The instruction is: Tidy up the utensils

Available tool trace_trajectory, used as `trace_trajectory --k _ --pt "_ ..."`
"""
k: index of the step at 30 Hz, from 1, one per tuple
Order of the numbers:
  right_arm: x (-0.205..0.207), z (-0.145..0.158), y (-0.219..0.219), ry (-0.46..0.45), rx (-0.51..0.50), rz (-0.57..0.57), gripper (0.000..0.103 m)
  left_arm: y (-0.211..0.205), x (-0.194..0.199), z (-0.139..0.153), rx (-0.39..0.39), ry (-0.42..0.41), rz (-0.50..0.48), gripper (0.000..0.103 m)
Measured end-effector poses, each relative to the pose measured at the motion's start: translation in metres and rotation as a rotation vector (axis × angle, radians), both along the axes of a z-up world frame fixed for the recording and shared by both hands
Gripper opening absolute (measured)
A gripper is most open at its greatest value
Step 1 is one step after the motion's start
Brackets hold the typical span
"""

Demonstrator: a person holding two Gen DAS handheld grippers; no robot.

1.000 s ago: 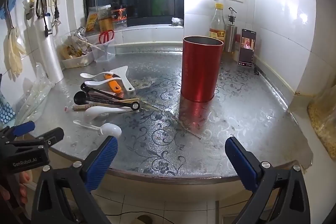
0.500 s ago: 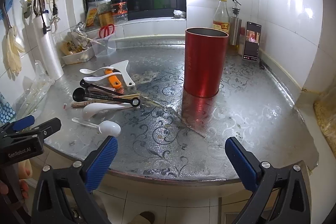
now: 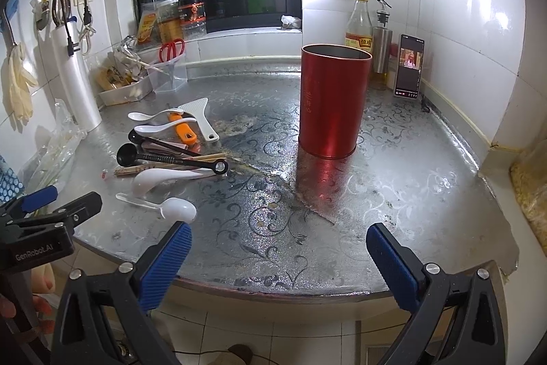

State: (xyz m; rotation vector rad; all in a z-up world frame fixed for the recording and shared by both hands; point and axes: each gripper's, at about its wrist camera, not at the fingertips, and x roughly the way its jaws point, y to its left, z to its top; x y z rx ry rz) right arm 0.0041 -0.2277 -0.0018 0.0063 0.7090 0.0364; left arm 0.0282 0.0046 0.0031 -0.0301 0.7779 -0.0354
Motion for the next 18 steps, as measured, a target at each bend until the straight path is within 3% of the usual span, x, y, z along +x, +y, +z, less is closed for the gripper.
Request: trace_trajectory --k 18 --pt "0.0029 0.0007 -0.0017 -0.009 0.013 -0.008 0.103 -0.0015 -0.0029 0.0080 -0.045 -0.043 -0.049 0.103"
